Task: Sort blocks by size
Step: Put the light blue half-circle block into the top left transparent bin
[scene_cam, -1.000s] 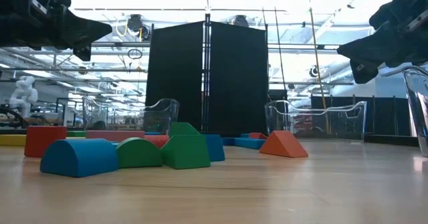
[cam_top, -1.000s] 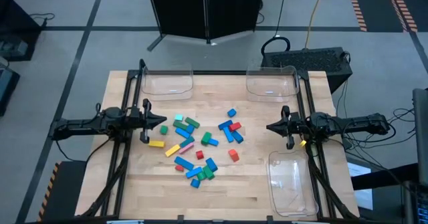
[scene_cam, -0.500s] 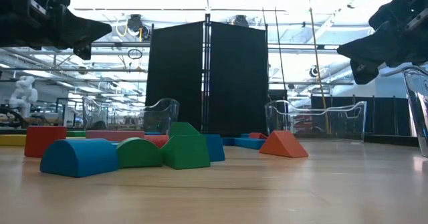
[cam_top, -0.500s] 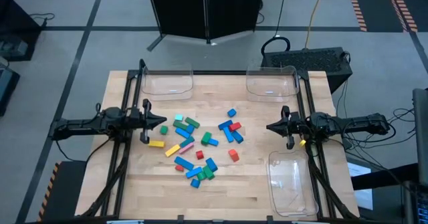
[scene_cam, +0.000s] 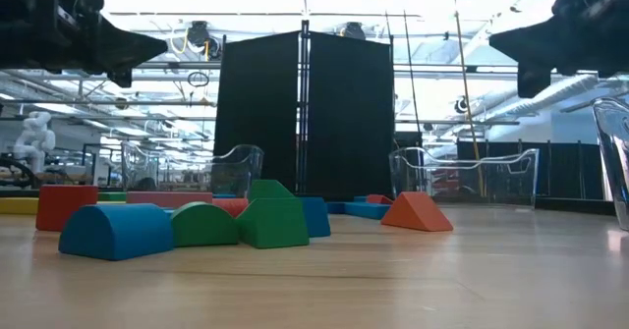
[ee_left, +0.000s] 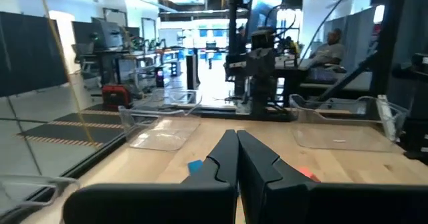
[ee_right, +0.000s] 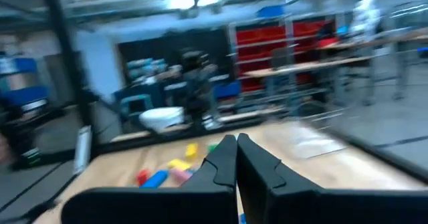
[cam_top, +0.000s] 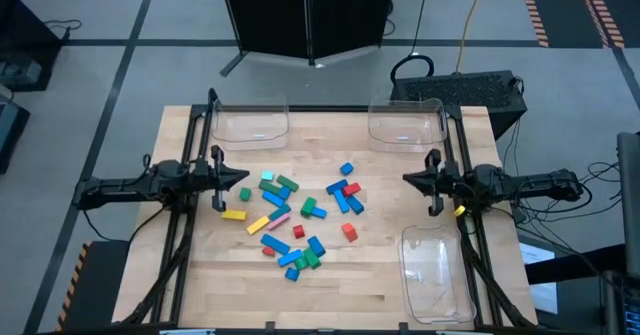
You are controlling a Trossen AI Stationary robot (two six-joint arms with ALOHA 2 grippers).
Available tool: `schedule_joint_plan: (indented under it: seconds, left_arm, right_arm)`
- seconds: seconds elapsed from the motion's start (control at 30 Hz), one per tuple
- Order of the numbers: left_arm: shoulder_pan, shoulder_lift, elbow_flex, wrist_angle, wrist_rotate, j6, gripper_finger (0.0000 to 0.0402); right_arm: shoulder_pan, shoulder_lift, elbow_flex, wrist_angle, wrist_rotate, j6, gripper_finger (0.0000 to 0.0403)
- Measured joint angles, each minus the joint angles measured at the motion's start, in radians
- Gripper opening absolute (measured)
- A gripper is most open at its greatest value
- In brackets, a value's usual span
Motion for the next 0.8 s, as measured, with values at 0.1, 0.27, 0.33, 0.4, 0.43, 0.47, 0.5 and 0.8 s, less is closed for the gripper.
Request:
schedule_joint_plan:
  seconds: [0.1,0.27,0.33,0.4,0.43,0.47,0.5,0.8]
  left_arm:
    - [0.008,0.014,0.035,-0.002,-0.003,-0.012,0.0000]
    - [0.018,0.066,0.127,-0.086,0.015,-0.025,0.0000]
    - [0.023,0.098,0.160,-0.106,-0.002,-0.024,0.0000]
    - [0.031,0.132,0.187,-0.111,-0.022,-0.024,0.0000]
    - [0.037,0.152,0.199,-0.111,-0.034,-0.022,0.0000]
    - [0.045,0.172,0.209,-0.112,-0.046,-0.021,0.0000]
    - [0.053,0.195,0.220,-0.114,-0.054,-0.021,0.0000]
    - [0.102,0.396,0.342,-0.122,-0.055,-0.042,0.0000]
  right_arm:
    - [0.000,0.010,0.028,-0.002,0.055,-0.014,0.0000]
    - [0.000,0.040,0.120,-0.040,0.077,-0.082,0.0000]
    - [-0.001,0.059,0.168,-0.080,0.096,-0.114,0.0000]
    - [-0.001,0.081,0.218,-0.129,0.138,-0.145,0.0000]
    - [-0.002,0.093,0.240,-0.154,0.164,-0.158,0.0000]
    - [-0.002,0.105,0.265,-0.185,0.187,-0.165,0.0000]
    - [-0.002,0.116,0.288,-0.216,0.207,-0.167,0.0000]
    - [-0.002,0.184,0.421,-0.334,0.261,-0.179,0.0041]
